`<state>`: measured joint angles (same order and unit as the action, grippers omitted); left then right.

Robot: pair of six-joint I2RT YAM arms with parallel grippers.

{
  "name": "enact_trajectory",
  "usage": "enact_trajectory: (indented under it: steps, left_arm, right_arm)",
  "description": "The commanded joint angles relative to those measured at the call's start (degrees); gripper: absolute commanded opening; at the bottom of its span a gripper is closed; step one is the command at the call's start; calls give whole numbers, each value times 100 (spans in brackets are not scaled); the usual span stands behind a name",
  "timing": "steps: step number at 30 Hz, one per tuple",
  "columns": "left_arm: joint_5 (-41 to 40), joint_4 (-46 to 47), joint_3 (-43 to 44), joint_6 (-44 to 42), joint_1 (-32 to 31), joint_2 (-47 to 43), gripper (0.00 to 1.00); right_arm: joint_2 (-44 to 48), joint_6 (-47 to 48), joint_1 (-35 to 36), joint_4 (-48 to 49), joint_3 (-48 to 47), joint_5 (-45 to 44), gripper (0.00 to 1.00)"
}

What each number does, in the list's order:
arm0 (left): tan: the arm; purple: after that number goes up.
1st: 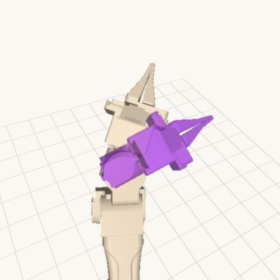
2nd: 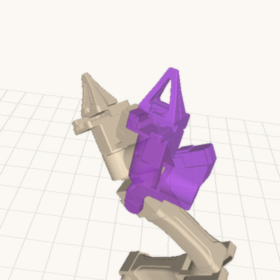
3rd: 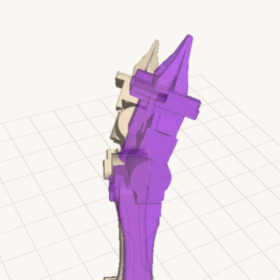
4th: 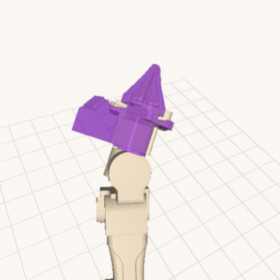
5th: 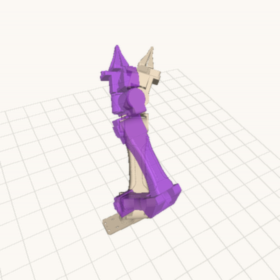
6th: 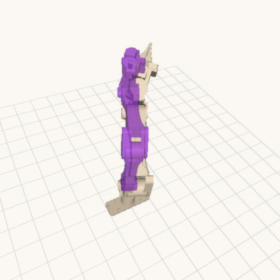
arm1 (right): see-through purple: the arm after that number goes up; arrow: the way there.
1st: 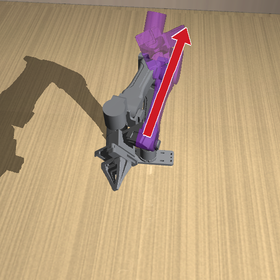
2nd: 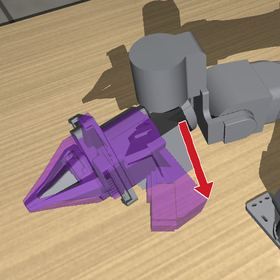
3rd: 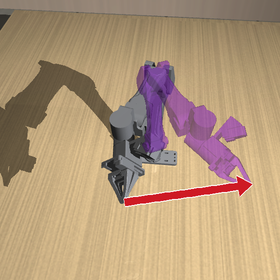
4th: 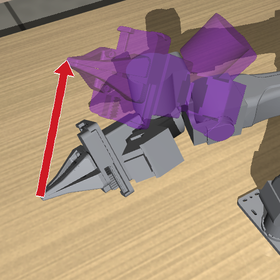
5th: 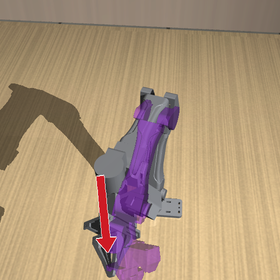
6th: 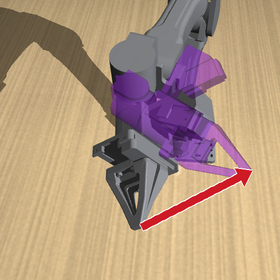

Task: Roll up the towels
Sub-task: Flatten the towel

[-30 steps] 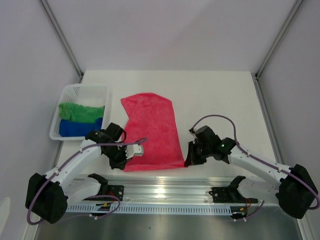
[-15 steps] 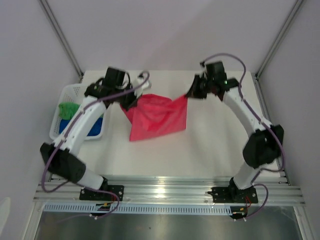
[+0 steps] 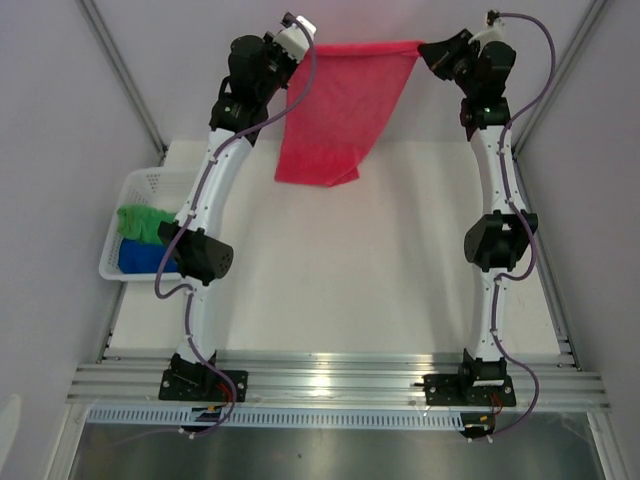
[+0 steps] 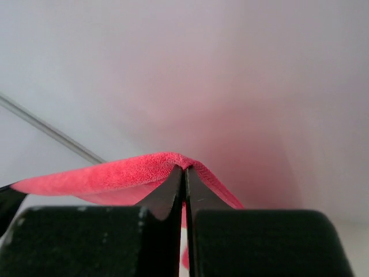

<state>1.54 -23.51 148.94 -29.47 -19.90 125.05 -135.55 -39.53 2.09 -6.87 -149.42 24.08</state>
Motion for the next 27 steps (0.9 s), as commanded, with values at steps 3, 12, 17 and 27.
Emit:
enact_trajectory:
  steps: [3,12,17,27]
  left_arm:
    - [-795,1918,504,-743,162,177,1]
    - [-699,2149,540,-1104,223,-77,1]
    - [-690,1579,268,-885,302,-323,1]
    - [-400,699,-1042,-630,593,-1570,1]
  right_arm:
    - [160,269,81,1478,-456,-526,0]
    - [827,1280,37,1154,-263,-553,0]
    - [1179,1615,20,531,-123,-369,0]
    - [1901,2160,257,-515,505,-307,0]
